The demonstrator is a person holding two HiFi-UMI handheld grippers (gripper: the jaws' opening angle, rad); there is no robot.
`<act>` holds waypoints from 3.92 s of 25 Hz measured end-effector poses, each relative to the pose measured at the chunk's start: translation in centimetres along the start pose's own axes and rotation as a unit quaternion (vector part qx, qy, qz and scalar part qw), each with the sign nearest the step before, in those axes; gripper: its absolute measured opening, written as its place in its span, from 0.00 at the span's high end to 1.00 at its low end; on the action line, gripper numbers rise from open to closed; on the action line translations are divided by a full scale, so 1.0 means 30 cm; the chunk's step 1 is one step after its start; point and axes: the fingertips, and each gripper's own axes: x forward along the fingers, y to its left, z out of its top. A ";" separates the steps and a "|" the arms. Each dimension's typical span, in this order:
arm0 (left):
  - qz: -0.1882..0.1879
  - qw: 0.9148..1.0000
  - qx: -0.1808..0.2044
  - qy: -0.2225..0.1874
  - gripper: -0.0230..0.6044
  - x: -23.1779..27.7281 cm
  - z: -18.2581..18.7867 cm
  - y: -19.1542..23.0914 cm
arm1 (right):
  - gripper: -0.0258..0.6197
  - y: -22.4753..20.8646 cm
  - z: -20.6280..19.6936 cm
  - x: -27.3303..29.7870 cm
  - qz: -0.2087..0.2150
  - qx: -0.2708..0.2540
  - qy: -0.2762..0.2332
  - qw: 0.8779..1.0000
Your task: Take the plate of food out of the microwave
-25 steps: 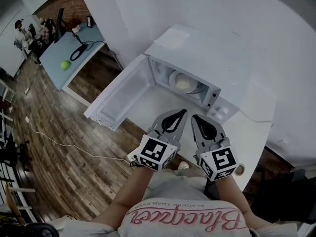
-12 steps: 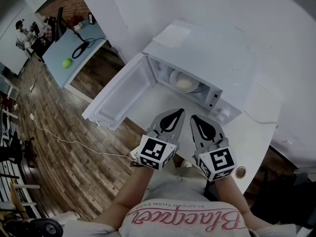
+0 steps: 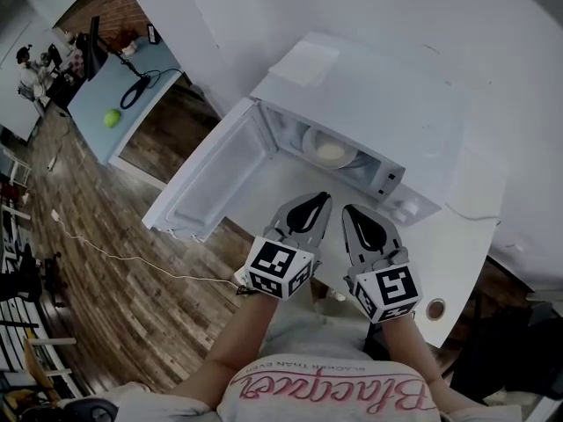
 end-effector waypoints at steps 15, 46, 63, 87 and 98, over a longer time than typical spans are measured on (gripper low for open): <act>-0.041 0.994 -0.093 0.049 0.72 0.096 -0.117 0.171 | 0.94 -0.012 -0.034 0.119 -0.043 0.008 0.009 0.999; -0.012 0.932 -0.350 0.096 0.67 0.349 -0.344 0.498 | 0.94 -0.118 -0.102 0.331 -0.118 0.023 0.049 0.992; 0.105 0.885 -0.403 0.207 0.67 0.391 -0.412 0.559 | 0.94 -0.143 -0.134 0.374 -0.112 0.014 0.069 0.991; -0.004 0.812 -0.576 0.097 0.94 0.369 -0.356 0.528 | 0.94 -0.128 -0.142 0.342 -0.110 -0.006 0.080 0.991; -0.041 0.778 -0.627 0.008 0.94 0.347 -0.370 0.522 | 0.94 -0.117 -0.155 0.329 -0.104 -0.009 0.085 0.991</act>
